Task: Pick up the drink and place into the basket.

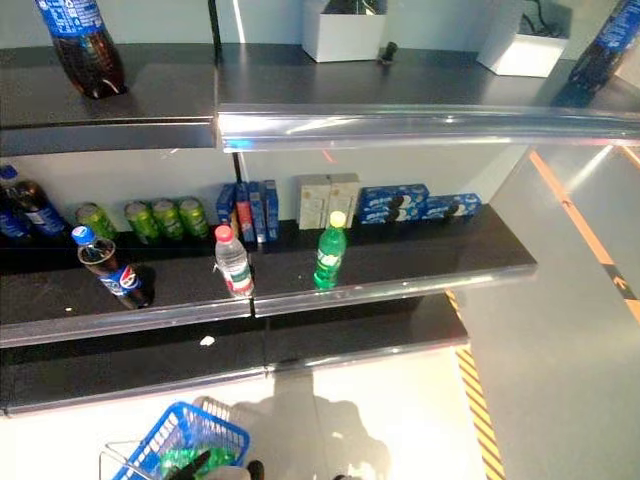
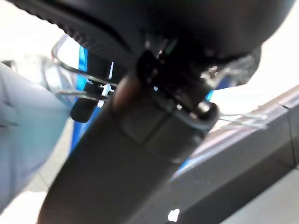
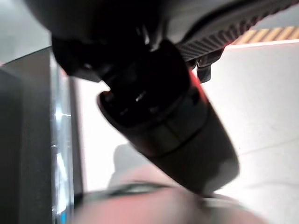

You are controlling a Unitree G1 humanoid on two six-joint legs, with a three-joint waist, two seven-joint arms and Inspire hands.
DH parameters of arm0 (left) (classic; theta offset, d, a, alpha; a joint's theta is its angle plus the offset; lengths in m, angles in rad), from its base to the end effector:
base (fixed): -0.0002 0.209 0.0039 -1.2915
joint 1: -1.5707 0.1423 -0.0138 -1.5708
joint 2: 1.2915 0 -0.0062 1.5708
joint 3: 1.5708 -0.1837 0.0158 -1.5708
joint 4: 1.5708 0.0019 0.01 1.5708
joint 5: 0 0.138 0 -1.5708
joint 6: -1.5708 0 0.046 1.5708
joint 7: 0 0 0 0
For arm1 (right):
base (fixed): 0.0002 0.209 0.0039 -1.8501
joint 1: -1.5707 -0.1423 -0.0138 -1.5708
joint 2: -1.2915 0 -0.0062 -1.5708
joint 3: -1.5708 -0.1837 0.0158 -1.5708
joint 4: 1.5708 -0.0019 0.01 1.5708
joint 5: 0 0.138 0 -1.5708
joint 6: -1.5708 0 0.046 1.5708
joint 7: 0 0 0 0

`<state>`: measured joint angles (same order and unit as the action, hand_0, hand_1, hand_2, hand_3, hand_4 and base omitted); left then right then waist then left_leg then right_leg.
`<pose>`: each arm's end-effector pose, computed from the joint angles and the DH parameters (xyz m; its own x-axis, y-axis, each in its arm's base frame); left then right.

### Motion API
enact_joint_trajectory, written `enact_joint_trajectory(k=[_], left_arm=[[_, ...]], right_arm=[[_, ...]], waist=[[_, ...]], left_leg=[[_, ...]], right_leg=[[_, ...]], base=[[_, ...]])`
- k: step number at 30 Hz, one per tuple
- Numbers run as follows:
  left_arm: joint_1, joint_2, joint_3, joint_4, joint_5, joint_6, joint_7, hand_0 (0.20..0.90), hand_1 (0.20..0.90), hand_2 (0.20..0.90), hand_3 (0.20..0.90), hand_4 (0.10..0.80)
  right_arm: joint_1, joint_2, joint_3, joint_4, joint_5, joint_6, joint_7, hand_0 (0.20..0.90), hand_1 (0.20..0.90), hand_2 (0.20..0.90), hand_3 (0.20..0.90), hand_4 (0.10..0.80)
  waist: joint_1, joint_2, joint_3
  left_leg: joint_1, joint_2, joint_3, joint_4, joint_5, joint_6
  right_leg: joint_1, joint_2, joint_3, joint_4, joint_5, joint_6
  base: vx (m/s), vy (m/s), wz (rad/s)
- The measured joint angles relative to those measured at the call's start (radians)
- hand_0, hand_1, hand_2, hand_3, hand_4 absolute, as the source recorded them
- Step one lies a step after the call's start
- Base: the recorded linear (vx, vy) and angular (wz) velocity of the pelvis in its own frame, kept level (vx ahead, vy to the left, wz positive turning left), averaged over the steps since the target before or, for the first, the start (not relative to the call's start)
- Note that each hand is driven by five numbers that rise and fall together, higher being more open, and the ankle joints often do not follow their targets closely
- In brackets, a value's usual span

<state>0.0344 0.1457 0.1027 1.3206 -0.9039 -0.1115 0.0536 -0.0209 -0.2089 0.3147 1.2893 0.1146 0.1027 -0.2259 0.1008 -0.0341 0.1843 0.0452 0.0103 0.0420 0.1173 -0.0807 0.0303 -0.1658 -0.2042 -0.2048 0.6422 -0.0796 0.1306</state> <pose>0.0447 0.2113 -0.1236 0.2243 0.2870 -0.9313 -0.8424 0.5375 -0.0373 0.0623 -0.2072 -0.1222 0.2277 -0.3502 -0.9086 -0.1583 0.9074 -0.3894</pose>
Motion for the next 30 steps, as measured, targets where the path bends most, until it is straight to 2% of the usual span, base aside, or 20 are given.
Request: enact_joint_trajectory(k=[2, 4, 5, 7, 8, 9, 10, 11, 13, 16, 18, 21, 23, 24, 27, 30], left_arm=[[0.019, 0.033, -0.018, -0.003, -0.007, 0.007, 0.006, 0.300, 0.300, 0.300, 0.200, 0.100], [0.028, 0.052, -0.038, -0.002, -0.009, 0.012, 0.023, 0.300, 0.300, 0.300, 0.200, 0.100], [0.028, 0.057, -0.050, -0.002, -0.010, 0.017, 0.032, 0.300, 0.300, 0.300, 0.200, 0.100], [0.028, 0.059, -0.051, -0.003, -0.010, 0.018, 0.042, 0.300, 0.300, 0.300, 0.200, 0.100], [0.030, 0.059, -0.052, -0.003, -0.010, 0.017, 0.042, 0.300, 0.300, 0.300, 0.200, 0.100], [0.031, 0.072, -0.053, -0.004, -0.010, 0.016, 0.042, 0.300, 0.300, 0.300, 0.200, 0.100], [0.035, 0.087, -0.054, -0.006, -0.009, 0.012, 0.042, 0.300, 0.300, 0.300, 0.200, 0.100], [0.035, 0.081, -0.053, -0.004, -0.010, 0.015, 0.050, 0.300, 0.300, 0.300, 0.200, 0.100], [0.054, 0.037, -0.056, -0.029, -0.006, 0.005, 0.048, 0.300, 0.300, 0.300, 0.200, 0.100], [0.046, 0.021, -0.050, -0.045, 0.006, -0.007, 0.048, 0.300, 0.300, 0.300, 0.200, 0.100], [0.029, 0.031, -0.049, -0.057, 0.011, -0.016, 0.049, 0.300, 0.300, 0.300, 0.200, 0.100], [-0.031, 0.048, -0.089, -0.083, 0.027, -0.009, 0.037, 0.300, 0.300, 0.300, 0.200, 0.100], [-0.075, 0.050, -0.120, -0.086, 0.038, -0.005, 0.022, 0.300, 0.300, 0.300, 0.200, 0.100], [-0.086, 0.052, -0.136, -0.094, 0.038, -0.001, 0.014, 0.300, 0.300, 0.300, 0.200, 0.100], [-0.081, 0.053, -0.135, -0.112, 0.068, 0.005, 0.001, 0.300, 0.300, 0.300, 0.200, 0.100], [-0.058, 0.052, -0.127, -0.126, 0.078, 0.017, 0.002, 0.300, 0.300, 0.300, 0.200, 0.100]], right_arm=[[-0.005, 0.006, 0.002, -0.015, -0.002, -0.006, -0.002, 0.900, 0.900, 0.900, 0.900, 0.800], [-0.004, 0.005, 0.000, -0.019, -0.001, -0.016, 0.003, 0.900, 0.900, 0.900, 0.900, 0.800], [-0.005, 0.001, 0.000, -0.017, -0.001, -0.020, 0.008, 0.900, 0.900, 0.900, 0.900, 0.800], [-0.019, -0.008, -0.001, -0.017, -0.002, -0.030, 0.021, 0.900, 0.900, 0.900, 0.900, 0.800], [-0.021, -0.010, -0.001, -0.016, -0.002, -0.030, 0.024, 0.900, 0.900, 0.900, 0.900, 0.800], [-0.016, -0.004, -0.001, -0.008, -0.003, -0.030, 0.026, 0.900, 0.900, 0.900, 0.900, 0.800], [-0.006, 0.007, -0.001, 0.001, -0.004, -0.023, 0.028, 0.900, 0.900, 0.900, 0.900, 0.800], [0.000, 0.007, 0.002, 0.003, -0.019, -0.021, 0.034, 0.900, 0.900, 0.900, 0.900, 0.800], [0.001, -0.016, 0.019, -0.013, -0.069, -0.013, 0.039, 0.900, 0.900, 0.900, 0.900, 0.800], [-0.009, -0.045, 0.037, -0.055, -0.073, -0.004, 0.088, 0.900, 0.900, 0.900, 0.900, 0.800], [-0.017, -0.057, 0.056, -0.083, -0.072, -0.004, 0.117, 0.900, 0.900, 0.900, 0.900, 0.800], [-0.030, -0.088, 0.084, -0.106, -0.063, -0.042, 0.147, 0.900, 0.900, 0.900, 0.900, 0.800], [-0.030, -0.100, 0.089, -0.135, -0.064, -0.060, 0.155, 0.900, 0.900, 0.900, 0.900, 0.800], [-0.028, -0.113, 0.110, -0.168, -0.068, -0.061, 0.157, 0.900, 0.900, 0.900, 0.900, 0.800], [-0.016, -0.155, 0.134, -0.280, -0.074, -0.063, 0.187, 0.900, 0.900, 0.900, 0.900, 0.800], [0.028, -0.204, 0.159, -0.513, -0.075, -0.038, 0.261, 0.900, 0.900, 0.900, 0.900, 0.800]], waist=[[0.002, -0.015, -0.005], [-0.015, -0.016, -0.005], [-0.030, -0.011, -0.002], [-0.064, 0.005, 0.008], [-0.080, 0.004, 0.008], [-0.084, -0.015, 0.008], [-0.075, -0.044, 0.009], [-0.070, -0.035, 0.011], [-0.047, 0.014, -0.012], [-0.017, 0.011, -0.015], [-0.009, -0.001, -0.016], [-0.007, 0.002, -0.012], [-0.027, -0.002, -0.005], [-0.040, -0.005, -0.001], [-0.067, -0.008, 0.001], [-0.091, 0.000, 0.006]], left_leg=[[0.022, -0.001, -0.021, -0.024, -0.001, -0.002], [0.026, 0.001, -0.065, -0.039, 0.009, -0.017], [0.024, 0.001, -0.093, -0.049, 0.013, -0.021], [0.024, 0.013, -0.155, -0.065, 0.013, -0.024], [0.024, 0.022, -0.177, -0.066, 0.006, -0.038], [0.032, 0.019, -0.195, -0.068, 0.004, -0.074], [0.060, 0.013, -0.205, -0.078, -0.004, -0.098], [0.088, 0.045, -0.205, -0.084, -0.019, -0.119], [0.090, 0.128, -0.185, -0.076, -0.017, -0.129], [0.049, 0.166, -0.149, -0.052, 0.023, -0.145], [0.021, 0.177, -0.124, -0.042, 0.040, -0.155], [-0.065, 0.195, -0.065, -0.031, 0.047, -0.146], [-0.102, 0.194, -0.030, -0.061, 0.059, -0.105], [-0.099, 0.192, -0.009, -0.098, 0.064, -0.099], [-0.086, 0.189, 0.006, -0.145, 0.064, -0.109], [-0.046, 0.192, 0.005, -0.167, 0.072, -0.115]], right_leg=[[-0.024, 0.017, 0.027, -0.006, -0.020, -0.008], [-0.008, 0.032, 0.043, -0.144, -0.031, -0.022], [-0.009, 0.035, 0.081, -0.214, -0.030, -0.022], [-0.009, 0.022, 0.164, -0.414, 0.024, 0.012], [0.002, 0.005, 0.166, -0.504, 0.082, 0.025], [0.023, -0.017, 0.163, -0.570, 0.128, 0.028], [0.044, -0.042, 0.159, -0.588, 0.153, 0.030], [0.069, -0.022, 0.147, -0.566, 0.186, 0.018], [0.083, 0.052, 0.098, -0.572, 0.166, -0.021], [0.094, 0.084, 0.050, -0.601, 0.173, -0.050], [0.091, 0.092, 0.028, -0.615, 0.173, -0.067], [0.043, 0.098, -0.014, -0.603, 0.177, -0.076], [0.019, 0.085, -0.026, -0.590, 0.177, -0.077], [0.005, 0.071, -0.033, -0.584, 0.176, -0.075], [-0.001, 0.064, -0.032, -0.592, 0.177, -0.072], [0.022, 0.075, -0.031, -0.603, 0.186, -0.070]], base=[[0.194, -0.284, 0.36], [0.284, -0.469, 0.58], [0.319, -0.507, 0.67], [0.164, -0.312, 0.71], [0.063, -0.229, 0.76], [0.057, -0.257, 0.70], [0.070, -0.329, 0.66], [0.057, -0.389, 0.51], [0.013, -0.374, 0.30], [-0.105, -0.268, 0.30], [-0.166, -0.117, 0.35], [-0.258, -0.058, 0.55], [-0.134, 0.106, 0.73], [-0.030, 0.109, 0.52], [0.057, 0.077, 0.08], [0.065, 0.076, -0.25]])
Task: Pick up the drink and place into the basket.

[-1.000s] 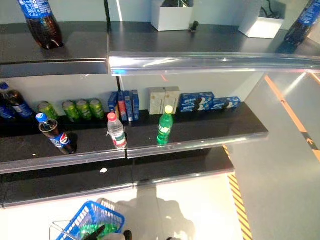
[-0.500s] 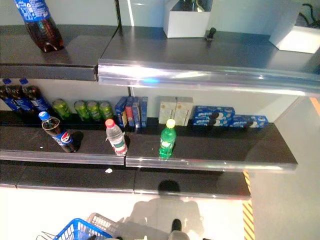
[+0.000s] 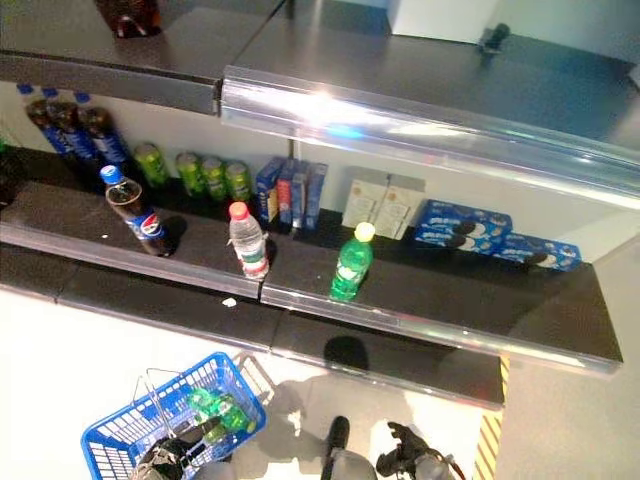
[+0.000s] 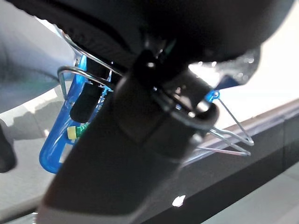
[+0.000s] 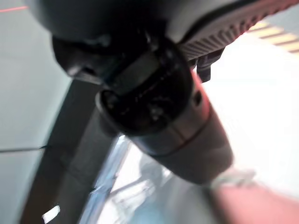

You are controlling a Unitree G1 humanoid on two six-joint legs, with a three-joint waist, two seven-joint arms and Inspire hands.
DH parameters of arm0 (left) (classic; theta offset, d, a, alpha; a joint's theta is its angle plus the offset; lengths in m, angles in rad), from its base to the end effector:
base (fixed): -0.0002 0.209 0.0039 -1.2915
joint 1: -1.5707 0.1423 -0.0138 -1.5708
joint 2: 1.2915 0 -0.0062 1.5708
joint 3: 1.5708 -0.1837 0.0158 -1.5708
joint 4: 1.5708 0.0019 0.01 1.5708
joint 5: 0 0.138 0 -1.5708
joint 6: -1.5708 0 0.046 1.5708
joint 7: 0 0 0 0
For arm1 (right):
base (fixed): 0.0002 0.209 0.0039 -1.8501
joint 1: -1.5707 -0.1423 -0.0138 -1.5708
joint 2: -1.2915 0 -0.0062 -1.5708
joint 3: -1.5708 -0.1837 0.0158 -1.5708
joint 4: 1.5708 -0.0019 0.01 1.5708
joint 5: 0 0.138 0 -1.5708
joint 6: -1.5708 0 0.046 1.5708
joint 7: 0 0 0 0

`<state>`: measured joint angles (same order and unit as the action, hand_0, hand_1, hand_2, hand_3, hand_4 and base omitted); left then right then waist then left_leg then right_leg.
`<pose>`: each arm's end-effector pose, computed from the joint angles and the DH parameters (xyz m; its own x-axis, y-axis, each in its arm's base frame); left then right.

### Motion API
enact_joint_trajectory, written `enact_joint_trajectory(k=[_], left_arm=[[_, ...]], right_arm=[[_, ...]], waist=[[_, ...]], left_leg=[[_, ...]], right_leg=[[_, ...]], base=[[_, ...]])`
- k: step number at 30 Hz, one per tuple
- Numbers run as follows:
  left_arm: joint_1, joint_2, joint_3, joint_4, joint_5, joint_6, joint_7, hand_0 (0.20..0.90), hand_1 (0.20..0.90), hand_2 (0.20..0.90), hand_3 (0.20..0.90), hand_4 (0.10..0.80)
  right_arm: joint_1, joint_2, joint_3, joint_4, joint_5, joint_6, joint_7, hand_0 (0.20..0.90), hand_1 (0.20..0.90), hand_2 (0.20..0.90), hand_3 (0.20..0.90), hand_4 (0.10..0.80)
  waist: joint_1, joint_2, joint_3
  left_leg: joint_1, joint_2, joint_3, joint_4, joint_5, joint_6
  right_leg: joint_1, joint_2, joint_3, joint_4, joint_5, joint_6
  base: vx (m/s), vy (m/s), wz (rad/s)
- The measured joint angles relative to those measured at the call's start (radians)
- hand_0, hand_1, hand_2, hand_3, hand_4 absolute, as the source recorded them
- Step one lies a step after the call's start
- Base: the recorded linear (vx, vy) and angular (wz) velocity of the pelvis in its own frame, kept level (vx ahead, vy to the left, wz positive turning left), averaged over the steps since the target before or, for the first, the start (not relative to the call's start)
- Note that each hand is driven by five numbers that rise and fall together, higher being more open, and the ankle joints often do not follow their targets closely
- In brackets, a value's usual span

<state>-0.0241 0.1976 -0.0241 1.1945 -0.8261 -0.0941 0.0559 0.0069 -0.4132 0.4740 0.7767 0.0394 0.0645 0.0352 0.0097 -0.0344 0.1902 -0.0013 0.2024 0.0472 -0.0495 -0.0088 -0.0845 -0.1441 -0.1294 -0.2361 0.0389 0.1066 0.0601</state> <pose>0.0897 0.2194 -0.1116 0.4107 0.2727 -0.8700 -0.6832 0.7240 -0.0955 0.1251 -0.2195 -0.0828 0.5709 0.0099 -0.8210 -0.4527 0.8380 -0.3047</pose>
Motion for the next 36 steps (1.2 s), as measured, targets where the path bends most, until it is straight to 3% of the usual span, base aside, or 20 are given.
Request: enact_joint_trajectory(k=[4, 8, 12, 16, 22, 29, 36], left_arm=[[0.035, -0.015, 0.002, -0.044, -0.003, 0.014, 0.005, 0.300, 0.300, 0.300, 0.200, 0.100], [0.040, -0.016, 0.003, -0.047, -0.018, 0.032, 0.019, 0.300, 0.300, 0.300, 0.200, 0.100], [0.070, -0.010, 0.006, -0.054, -0.019, 0.036, 0.019, 0.300, 0.300, 0.300, 0.200, 0.100], [0.077, 0.000, 0.006, -0.053, -0.019, 0.039, 0.020, 0.300, 0.300, 0.300, 0.200, 0.100], [0.096, 0.016, 0.019, -0.048, -0.018, 0.039, 0.018, 0.300, 0.300, 0.300, 0.200, 0.100], [0.121, 0.010, 0.078, -0.035, -0.013, 0.039, 0.016, 0.300, 0.300, 0.300, 0.200, 0.100], [0.136, 0.004, 0.082, -0.035, -0.008, 0.039, 0.010, 0.300, 0.300, 0.300, 0.200, 0.100]], right_arm=[[0.036, -0.050, 0.042, -0.310, 0.021, 0.030, 0.100, 0.900, 0.900, 0.900, 0.900, 0.800], [0.035, -0.062, 0.050, -0.474, 0.042, 0.041, 0.198, 0.900, 0.900, 0.900, 0.900, 0.800], [0.035, -0.114, 0.053, -0.573, 0.042, 0.060, 0.287, 0.900, 0.900, 0.900, 0.900, 0.800], [0.036, -0.191, 0.044, -0.670, 0.053, 0.071, 0.357, 0.900, 0.900, 0.900, 0.900, 0.800], [0.068, -0.259, -0.083, -0.869, 0.228, 0.076, 0.440, 0.900, 0.900, 0.900, 0.900, 0.800], [0.107, -0.258, -0.293, -1.002, 0.387, -0.022, 0.438, 0.900, 0.900, 0.900, 0.900, 0.800], [0.173, -0.247, -0.410, -1.003, 0.402, -0.119, 0.292, 0.900, 0.900, 0.900, 0.900, 0.800]], waist=[[-0.021, 0.020, 0.010], [-0.045, 0.026, 0.014], [-0.051, 0.006, 0.007], [-0.058, -0.022, 0.005], [-0.080, -0.056, -0.005], [-0.122, -0.061, -0.008], [-0.136, -0.058, -0.007]], left_leg=[[0.042, 0.004, 0.002, -0.001, 0.027, -0.037], [0.060, -0.026, 0.026, -0.012, 0.037, -0.065], [0.116, -0.044, 0.061, -0.034, 0.025, -0.050], [0.143, -0.049, 0.084, -0.033, 0.014, -0.046], [0.175, -0.048, 0.123, -0.034, 0.007, -0.050], [0.203, -0.044, 0.154, -0.034, -0.002, -0.046], [0.223, -0.047, 0.182, -0.034, -0.010, -0.046]], right_leg=[[0.036, 0.011, 0.015, -0.022, 0.007, 0.005], [0.037, -0.011, 0.034, -0.028, 0.017, 0.030], [0.069, -0.026, 0.062, -0.047, 0.022, 0.051], [0.085, -0.027, 0.082, -0.051, 0.023, 0.056], [0.099, -0.013, 0.111, -0.065, 0.025, 0.059], [0.104, -0.010, 0.140, -0.064, 0.027, 0.057], [0.105, -0.007, 0.170, -0.063, 0.028, 0.058]], base=[[0.017, 0.105, -0.22], [0.021, 0.068, -0.10], [0.022, 0.007, -0.19], [0.008, -0.010, -0.15], [-0.003, -0.004, -0.18], [0.020, 0.040, -0.12], [0.043, 0.040, -0.12]])
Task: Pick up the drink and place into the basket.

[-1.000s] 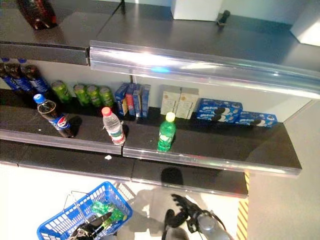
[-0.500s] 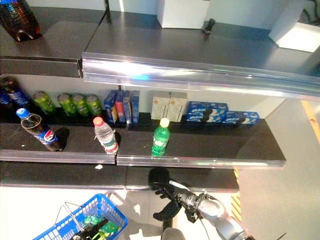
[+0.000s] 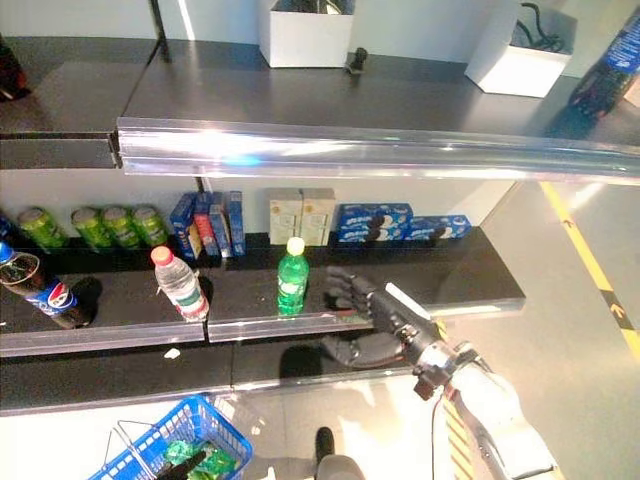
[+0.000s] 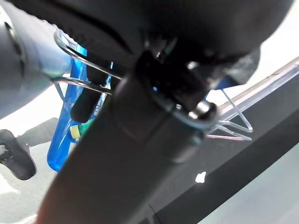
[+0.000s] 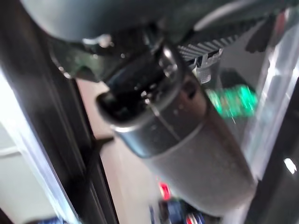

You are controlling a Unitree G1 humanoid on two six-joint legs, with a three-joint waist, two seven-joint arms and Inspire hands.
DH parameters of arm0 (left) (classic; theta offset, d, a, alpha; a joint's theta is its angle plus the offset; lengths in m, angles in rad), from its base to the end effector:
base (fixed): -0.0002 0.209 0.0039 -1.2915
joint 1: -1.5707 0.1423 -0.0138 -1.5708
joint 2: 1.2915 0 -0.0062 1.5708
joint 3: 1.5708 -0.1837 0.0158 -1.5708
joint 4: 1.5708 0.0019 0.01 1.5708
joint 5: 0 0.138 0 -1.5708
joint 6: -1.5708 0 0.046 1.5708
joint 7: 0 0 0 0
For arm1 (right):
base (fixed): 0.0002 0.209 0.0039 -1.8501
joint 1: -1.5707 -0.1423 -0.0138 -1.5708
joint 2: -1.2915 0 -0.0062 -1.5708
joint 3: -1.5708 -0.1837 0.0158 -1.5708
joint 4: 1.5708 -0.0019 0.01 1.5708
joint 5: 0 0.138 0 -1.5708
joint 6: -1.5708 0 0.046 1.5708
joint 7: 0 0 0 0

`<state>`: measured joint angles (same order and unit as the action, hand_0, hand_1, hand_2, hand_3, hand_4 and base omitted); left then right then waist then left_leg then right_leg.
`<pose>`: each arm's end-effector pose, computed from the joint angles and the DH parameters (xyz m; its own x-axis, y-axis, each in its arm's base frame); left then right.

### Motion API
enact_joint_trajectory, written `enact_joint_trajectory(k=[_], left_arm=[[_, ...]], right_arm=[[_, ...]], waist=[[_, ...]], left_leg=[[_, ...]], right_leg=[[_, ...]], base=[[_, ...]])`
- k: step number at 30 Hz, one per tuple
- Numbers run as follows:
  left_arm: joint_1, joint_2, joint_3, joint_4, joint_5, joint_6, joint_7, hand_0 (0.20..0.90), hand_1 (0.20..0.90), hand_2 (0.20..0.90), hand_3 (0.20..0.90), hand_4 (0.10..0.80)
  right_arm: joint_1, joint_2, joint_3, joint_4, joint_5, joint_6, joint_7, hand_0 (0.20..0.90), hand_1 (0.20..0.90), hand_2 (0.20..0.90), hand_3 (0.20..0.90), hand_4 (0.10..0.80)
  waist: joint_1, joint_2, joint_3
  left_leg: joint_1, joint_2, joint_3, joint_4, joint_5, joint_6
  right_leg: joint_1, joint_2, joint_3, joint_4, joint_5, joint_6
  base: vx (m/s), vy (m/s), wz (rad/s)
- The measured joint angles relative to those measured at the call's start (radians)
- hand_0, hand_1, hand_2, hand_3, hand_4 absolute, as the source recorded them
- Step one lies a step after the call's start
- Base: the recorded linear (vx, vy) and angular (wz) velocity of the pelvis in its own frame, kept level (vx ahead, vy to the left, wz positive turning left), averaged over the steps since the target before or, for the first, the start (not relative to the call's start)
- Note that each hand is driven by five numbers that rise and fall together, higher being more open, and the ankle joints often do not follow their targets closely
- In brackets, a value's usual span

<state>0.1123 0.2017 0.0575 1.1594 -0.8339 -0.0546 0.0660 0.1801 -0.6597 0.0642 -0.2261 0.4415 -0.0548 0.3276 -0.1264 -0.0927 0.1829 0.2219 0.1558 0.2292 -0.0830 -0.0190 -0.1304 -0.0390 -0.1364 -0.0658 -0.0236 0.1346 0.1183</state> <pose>0.0434 0.2280 -0.1170 0.2758 0.2987 -0.9137 -0.7701 0.6375 -0.0240 0.1697 -0.2388 0.0829 0.8905 0.4531 -0.0416 -0.4522 0.8711 -0.1913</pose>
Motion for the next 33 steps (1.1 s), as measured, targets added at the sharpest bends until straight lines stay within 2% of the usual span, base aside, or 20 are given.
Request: enact_joint_trajectory(k=[3, 12, 13, 17, 20, 24, 33], left_arm=[[0.001, -0.015, 0.001, -0.001, -0.001, -0.001, -0.001, 0.300, 0.300, 0.300, 0.200, 0.100], [-0.008, -0.038, -0.019, -0.037, -0.012, -0.007, 0.012, 0.300, 0.300, 0.300, 0.200, 0.100], [-0.015, -0.038, -0.041, -0.038, -0.015, -0.015, 0.018, 0.300, 0.300, 0.300, 0.200, 0.100], [-0.064, -0.040, -0.074, -0.043, -0.053, -0.023, 0.036, 0.300, 0.300, 0.300, 0.200, 0.100], [-0.114, -0.037, -0.096, -0.068, -0.091, -0.042, 0.051, 0.300, 0.300, 0.300, 0.200, 0.100], [-0.164, -0.036, -0.108, -0.089, -0.102, -0.051, 0.056, 0.300, 0.300, 0.300, 0.200, 0.100], [-0.202, -0.025, -0.122, -0.104, -0.168, -0.070, 0.052, 0.300, 0.300, 0.300, 0.200, 0.100]], right_arm=[[0.002, 0.047, 0.000, 0.000, 0.001, -0.022, -0.079, 0.900, 0.900, 0.900, 0.900, 0.800], [-0.015, 0.066, 0.066, 0.008, -0.048, -0.054, -0.341, 0.900, 0.900, 0.900, 0.900, 0.800], [-0.036, 0.067, 0.102, 0.026, -0.051, -0.065, -0.396, 0.900, 0.900, 0.900, 0.900, 0.800], [-0.127, 0.078, 0.171, 0.067, -0.074, -0.085, -0.529, 0.900, 0.900, 0.900, 0.900, 0.800], [-0.236, 0.110, 0.197, 0.108, -0.097, -0.102, -0.633, 0.900, 0.900, 0.900, 0.900, 0.800], [-0.330, 0.118, 0.209, 0.133, -0.137, -0.103, -0.695, 0.900, 0.900, 0.900, 0.900, 0.800], [-0.344, 0.118, 0.213, 0.138, -0.167, -0.097, -0.746, 0.900, 0.900, 0.900, 0.900, 0.800]], waist=[[-0.016, 0.003, -0.001], [0.008, 0.029, 0.009], [0.018, 0.042, 0.016], [0.047, 0.049, 0.042], [0.071, 0.057, 0.112], [0.088, 0.062, 0.192], [0.096, 0.065, 0.264]], left_leg=[[0.001, -0.001, 0.003, 0.000, -0.003, 0.003], [-0.037, -0.002, -0.022, 0.057, -0.025, 0.009], [-0.062, -0.002, -0.029, 0.081, -0.037, 0.009], [-0.143, -0.010, -0.053, 0.149, -0.047, 0.010], [-0.225, -0.017, -0.084, 0.209, -0.049, 0.009], [-0.268, -0.016, -0.102, 0.240, -0.050, 0.010], [-0.301, -0.022, -0.115, 0.276, -0.060, 0.006]], right_leg=[[0.000, -0.003, 0.002, 0.001, -0.001, 0.001], [-0.002, -0.013, -0.009, 0.004, -0.003, -0.002], [-0.006, -0.016, -0.013, 0.007, -0.003, -0.002], [-0.061, -0.025, -0.017, 0.040, -0.003, -0.003], [-0.114, -0.033, -0.037, 0.069, 0.002, -0.009], [-0.141, -0.034, -0.041, 0.079, 0.010, -0.018], [-0.161, -0.040, -0.041, 0.096, 0.010, -0.022]], base=[[0.047, 0.033, -0.02], [0.023, 0.007, 0.05], [-0.040, -0.022, 0.09], [-0.140, -0.019, 0.16], [-0.142, -0.005, 0.21], [-0.036, 0.003, 0.11], [-0.013, 0.005, 0.01]])
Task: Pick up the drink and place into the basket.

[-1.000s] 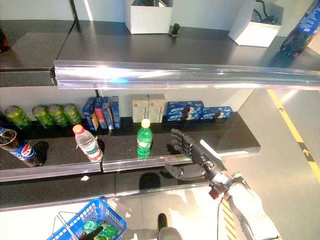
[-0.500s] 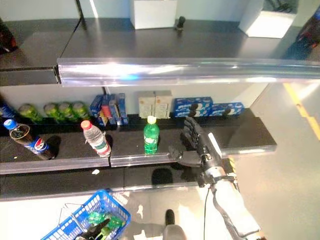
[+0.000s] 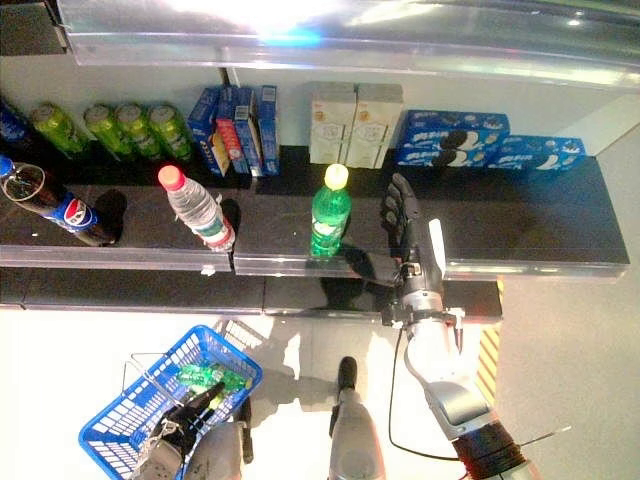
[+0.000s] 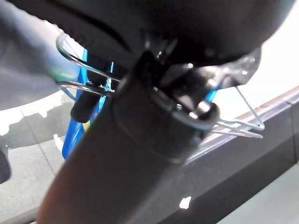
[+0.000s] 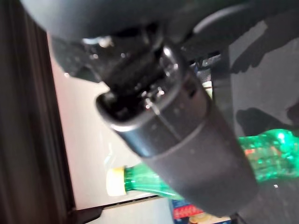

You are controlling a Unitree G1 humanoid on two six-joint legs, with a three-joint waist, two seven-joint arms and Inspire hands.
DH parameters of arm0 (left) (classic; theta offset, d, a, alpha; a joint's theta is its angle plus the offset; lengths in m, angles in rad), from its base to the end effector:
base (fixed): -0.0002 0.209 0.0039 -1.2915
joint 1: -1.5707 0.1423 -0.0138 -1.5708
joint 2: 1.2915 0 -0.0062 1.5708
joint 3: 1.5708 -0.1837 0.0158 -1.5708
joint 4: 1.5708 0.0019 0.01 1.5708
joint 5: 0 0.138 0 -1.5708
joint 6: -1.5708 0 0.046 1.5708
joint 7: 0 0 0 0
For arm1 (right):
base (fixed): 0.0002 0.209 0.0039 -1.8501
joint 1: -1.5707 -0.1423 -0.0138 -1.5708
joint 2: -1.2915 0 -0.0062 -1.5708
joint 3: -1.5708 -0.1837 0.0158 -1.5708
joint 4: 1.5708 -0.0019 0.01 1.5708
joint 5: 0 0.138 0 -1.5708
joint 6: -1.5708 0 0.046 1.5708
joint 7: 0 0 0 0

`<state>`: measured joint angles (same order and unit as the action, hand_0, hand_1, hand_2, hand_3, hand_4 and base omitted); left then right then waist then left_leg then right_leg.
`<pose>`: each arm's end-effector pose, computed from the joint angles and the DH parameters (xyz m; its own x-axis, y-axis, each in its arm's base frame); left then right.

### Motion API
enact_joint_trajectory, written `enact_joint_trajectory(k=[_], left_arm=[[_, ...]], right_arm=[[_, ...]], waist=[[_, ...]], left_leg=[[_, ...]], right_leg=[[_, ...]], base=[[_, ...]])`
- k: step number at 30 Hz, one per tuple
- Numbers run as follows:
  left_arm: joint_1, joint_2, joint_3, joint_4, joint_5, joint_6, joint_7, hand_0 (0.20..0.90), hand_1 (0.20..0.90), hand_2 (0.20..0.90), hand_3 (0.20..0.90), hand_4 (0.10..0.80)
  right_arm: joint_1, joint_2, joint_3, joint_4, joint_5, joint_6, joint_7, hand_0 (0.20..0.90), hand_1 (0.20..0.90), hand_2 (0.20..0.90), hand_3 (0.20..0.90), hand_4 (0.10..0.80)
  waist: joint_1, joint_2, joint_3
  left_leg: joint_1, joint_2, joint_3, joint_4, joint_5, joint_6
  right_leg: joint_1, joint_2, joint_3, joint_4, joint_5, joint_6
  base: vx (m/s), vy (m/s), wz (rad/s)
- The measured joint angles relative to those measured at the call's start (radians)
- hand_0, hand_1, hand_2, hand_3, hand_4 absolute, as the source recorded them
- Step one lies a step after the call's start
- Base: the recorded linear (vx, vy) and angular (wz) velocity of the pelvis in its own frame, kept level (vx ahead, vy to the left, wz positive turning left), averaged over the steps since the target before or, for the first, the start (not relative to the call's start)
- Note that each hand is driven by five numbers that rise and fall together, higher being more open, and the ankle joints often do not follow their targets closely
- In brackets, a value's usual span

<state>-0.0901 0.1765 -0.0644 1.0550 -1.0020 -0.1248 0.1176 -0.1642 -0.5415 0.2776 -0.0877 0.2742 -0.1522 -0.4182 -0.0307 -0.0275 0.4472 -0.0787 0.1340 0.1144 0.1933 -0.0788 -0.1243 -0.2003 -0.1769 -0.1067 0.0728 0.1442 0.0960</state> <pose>0.1364 0.2049 -0.0953 0.5452 0.2760 -0.7915 -0.7202 0.6374 -0.2738 0.2247 -0.1810 0.0982 0.9444 -0.0457 0.3255 0.1061 0.9796 -0.1705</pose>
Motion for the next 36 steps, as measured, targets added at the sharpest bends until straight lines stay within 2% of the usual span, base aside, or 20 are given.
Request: enact_joint_trajectory(k=[9, 19, 24, 31, 36], left_arm=[[-0.020, 0.003, -0.001, -0.019, -0.031, -0.013, -0.003, 0.300, 0.300, 0.300, 0.200, 0.100], [-0.023, 0.009, -0.002, -0.031, -0.031, -0.013, -0.007, 0.300, 0.300, 0.300, 0.200, 0.100], [-0.030, 0.009, -0.002, -0.034, -0.031, -0.012, -0.006, 0.300, 0.300, 0.300, 0.200, 0.100], [-0.038, 0.010, -0.002, -0.034, -0.031, -0.010, -0.006, 0.300, 0.300, 0.300, 0.200, 0.100], [-0.041, 0.012, -0.003, -0.033, -0.030, -0.008, -0.008, 0.300, 0.300, 0.300, 0.200, 0.100]], right_arm=[[-0.055, -0.002, 0.025, 0.054, -0.037, 0.035, -0.018, 0.900, 0.900, 0.900, 0.900, 0.800], [-0.062, -0.002, 0.044, 0.079, -0.039, 0.038, -0.016, 0.900, 0.900, 0.900, 0.900, 0.800], [-0.098, -0.012, 0.055, 0.079, -0.073, 0.070, 0.002, 0.900, 0.900, 0.900, 0.900, 0.800], [-0.109, -0.012, 0.087, 0.089, -0.076, 0.078, 0.011, 0.900, 0.900, 0.900, 0.900, 0.800], [-0.204, -0.008, 0.096, 0.183, -0.075, 0.089, -0.009, 0.900, 0.900, 0.900, 0.900, 0.800]], waist=[[0.023, 0.019, 0.044], [0.029, 0.016, 0.053], [0.030, 0.019, 0.063], [0.051, 0.019, 0.063], [0.063, 0.022, 0.066]], left_leg=[[-0.043, 0.002, -0.021, 0.043, -0.009, -0.001], [-0.054, 0.003, -0.024, 0.052, -0.012, -0.002], [-0.063, 0.004, -0.035, 0.060, -0.012, -0.002], [-0.068, 0.007, -0.039, 0.077, -0.020, -0.003], [-0.083, 0.007, -0.043, 0.113, -0.031, -0.002]], right_leg=[[-0.017, -0.002, -0.024, 0.012, -0.003, 0.002], [-0.022, -0.001, -0.024, 0.013, 0.000, -0.003], [-0.022, -0.001, -0.026, 0.013, 0.000, -0.003], [-0.021, 0.002, -0.029, 0.015, 0.001, -0.005], [-0.022, -0.001, -0.036, 0.031, -0.005, 0.000]], base=[[-0.015, -0.012, 0.05], [0.000, 0.000, 0.00], [0.004, -0.007, 0.03], [0.000, 0.000, 0.00], [0.013, 0.005, 0.03]])
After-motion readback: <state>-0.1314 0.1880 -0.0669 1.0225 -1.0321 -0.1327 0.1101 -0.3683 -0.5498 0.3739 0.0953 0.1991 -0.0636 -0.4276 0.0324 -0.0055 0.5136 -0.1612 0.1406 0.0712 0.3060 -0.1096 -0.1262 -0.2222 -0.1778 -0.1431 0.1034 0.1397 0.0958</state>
